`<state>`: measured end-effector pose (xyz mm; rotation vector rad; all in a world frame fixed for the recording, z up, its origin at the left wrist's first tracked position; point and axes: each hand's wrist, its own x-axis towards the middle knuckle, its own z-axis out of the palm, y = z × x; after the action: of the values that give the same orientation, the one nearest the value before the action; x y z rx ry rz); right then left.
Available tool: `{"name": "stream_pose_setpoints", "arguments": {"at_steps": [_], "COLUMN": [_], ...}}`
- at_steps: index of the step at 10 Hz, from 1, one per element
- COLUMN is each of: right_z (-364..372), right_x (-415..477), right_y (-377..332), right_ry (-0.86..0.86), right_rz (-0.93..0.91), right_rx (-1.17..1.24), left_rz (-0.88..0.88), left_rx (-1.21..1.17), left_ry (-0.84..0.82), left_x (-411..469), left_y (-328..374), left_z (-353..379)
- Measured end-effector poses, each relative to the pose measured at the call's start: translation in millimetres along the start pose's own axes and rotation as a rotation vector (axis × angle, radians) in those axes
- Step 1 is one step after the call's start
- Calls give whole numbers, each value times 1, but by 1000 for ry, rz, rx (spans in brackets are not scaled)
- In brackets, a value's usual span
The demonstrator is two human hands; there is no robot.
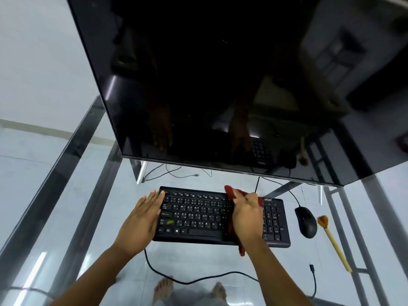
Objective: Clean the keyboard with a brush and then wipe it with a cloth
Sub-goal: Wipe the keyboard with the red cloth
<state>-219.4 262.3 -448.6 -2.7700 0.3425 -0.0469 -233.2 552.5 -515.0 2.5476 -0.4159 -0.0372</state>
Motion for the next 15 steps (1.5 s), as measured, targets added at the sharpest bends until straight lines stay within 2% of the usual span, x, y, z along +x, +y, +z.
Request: {"name": "stream_pose_setpoints", "arguments": {"at_steps": [2, 3, 4, 5, 6, 7, 8, 9, 10, 11, 12, 13, 14, 15], "right_z": [28, 17, -5, 9, 24, 26, 7, 5, 13, 32, 26, 10, 12, 16], "right_x": [-29, -16, -7, -6, -19, -18, -10, -2, -11, -30, -26, -25, -36, -65], "right_y": [-66, -41, -2, -4, -64, -81, -39, 2, -16, -72, -63, -6, 27, -9], "right_ry": [-126, -176, -83, -47, -201, -292, -216, -139, -76, -210, -263, -148, -27, -26], "right_rz": [-267, -321, -139, -92, -217, -469, -523, -309, -134, -287, -312, -353, -148, -290], "right_rx": [78, 73, 0, -9, 101, 120, 88, -37, -61, 23, 141, 35, 25, 19], "left_rz": [-3, -3, -18, -25, -22, 1, -9, -23, -25, -17, -13, -29, -27, -37], "left_rx": [-10, -32, -15, 27, 33, 13, 5, 25, 39, 37, 22, 31, 48, 51], "left_ry": [-8, -7, 7, -2, -14, 1, 16, 6, -4, 5, 3, -3, -8, -11], "left_x": [1, 0, 0, 0, 0, 0, 0, 0, 0, 0, -1, 0, 0, 0], "left_y": [0, -1, 3, 5, 6, 9, 10, 11, 9, 9, 9, 10, 12, 12], "left_z": [-1, -4, -4, -3, -5, -10, -12, -9, -7, -8, -11, -10, -9, -9]}}
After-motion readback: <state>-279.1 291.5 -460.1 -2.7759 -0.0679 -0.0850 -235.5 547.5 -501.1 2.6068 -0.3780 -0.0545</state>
